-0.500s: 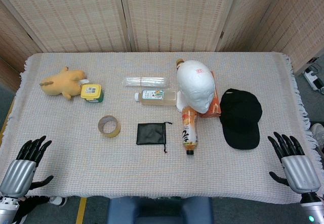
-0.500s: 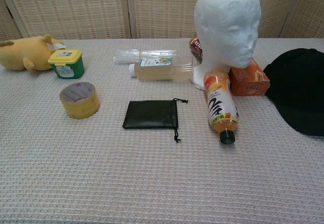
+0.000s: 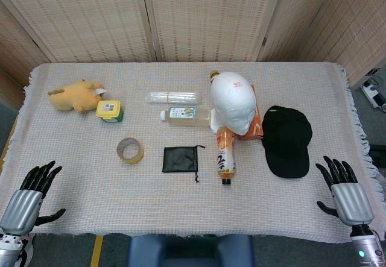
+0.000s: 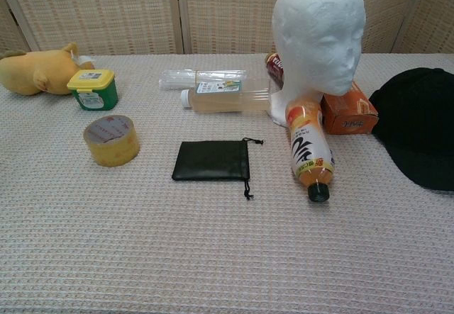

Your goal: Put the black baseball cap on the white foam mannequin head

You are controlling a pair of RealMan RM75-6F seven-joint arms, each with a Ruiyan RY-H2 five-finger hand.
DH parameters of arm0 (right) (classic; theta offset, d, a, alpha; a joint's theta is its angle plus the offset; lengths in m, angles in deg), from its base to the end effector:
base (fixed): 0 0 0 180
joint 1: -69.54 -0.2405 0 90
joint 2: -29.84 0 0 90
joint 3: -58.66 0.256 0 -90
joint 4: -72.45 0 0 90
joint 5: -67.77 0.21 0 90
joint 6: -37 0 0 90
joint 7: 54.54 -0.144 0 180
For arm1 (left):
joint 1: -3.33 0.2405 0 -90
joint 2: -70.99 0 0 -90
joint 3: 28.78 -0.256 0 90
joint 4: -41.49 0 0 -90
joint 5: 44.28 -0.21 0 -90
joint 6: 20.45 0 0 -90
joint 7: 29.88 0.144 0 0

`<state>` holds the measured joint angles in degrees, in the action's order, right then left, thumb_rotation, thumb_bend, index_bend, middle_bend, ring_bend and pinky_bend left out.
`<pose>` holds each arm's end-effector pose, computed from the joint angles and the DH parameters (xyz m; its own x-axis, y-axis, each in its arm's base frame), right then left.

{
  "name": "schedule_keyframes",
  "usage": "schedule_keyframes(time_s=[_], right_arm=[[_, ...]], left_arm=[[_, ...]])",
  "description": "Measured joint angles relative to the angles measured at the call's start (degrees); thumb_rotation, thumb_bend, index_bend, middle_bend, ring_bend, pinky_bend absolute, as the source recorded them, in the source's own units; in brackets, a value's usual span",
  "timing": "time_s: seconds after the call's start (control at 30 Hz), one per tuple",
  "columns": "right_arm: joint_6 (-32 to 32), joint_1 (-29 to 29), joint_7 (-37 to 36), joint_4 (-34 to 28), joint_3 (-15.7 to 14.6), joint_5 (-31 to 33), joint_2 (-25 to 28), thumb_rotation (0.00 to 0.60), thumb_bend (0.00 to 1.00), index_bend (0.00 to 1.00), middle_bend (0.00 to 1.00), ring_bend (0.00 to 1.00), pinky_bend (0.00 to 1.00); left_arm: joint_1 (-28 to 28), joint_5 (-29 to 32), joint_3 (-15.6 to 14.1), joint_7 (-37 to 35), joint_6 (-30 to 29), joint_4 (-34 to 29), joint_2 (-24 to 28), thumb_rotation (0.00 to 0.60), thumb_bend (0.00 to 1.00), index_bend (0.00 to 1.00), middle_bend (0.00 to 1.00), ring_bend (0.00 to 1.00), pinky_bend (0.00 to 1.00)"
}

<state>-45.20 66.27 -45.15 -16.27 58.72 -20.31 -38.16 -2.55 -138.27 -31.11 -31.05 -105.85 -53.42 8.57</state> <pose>-0.3237 -0.1616 0.1276 0.5391 -0.1077 0.8354 -0.8418 -0.0370 0.5385 -0.2903 0.1647 0.1457 0.3791 0.0833 0.9216 0.9181 -0.1585 -0.3633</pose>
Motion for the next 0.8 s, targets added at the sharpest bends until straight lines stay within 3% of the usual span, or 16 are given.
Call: schedule_keyframes(time_s=[0.33,0.67,0.8], right_arm=[[-2.7,-0.6,-1.9,23.2,1.4,-1.0,-16.5,0.600,0.19,0.42,0.00,0.00,0.00],[-6.7,-1.4,-15.7,56.1,3.8,-0.4,-37.6,0.600,0.21,0.45,0.00,0.00,0.00],[-7.2,-2.6,-21.7,66.2,5.1,0.5,-45.3,0.600,0.22,0.45,0.00,0.00,0.00]], left_arm=[[-0.2,0.7,-0.1,-5.9,0.6,-0.6,2.8,0.600,0.17,0.08,0.00,0.00,0.04],[-0.5,1.1,0.1,-9.6,1.0,-0.8,3.8,0.600,0.17,0.08,0.00,0.00,0.04],[-0.4,1.3,0.4,-10.6,0.5,-0.5,4.2,0.600,0.17,0.08,0.00,0.00,0.04]])
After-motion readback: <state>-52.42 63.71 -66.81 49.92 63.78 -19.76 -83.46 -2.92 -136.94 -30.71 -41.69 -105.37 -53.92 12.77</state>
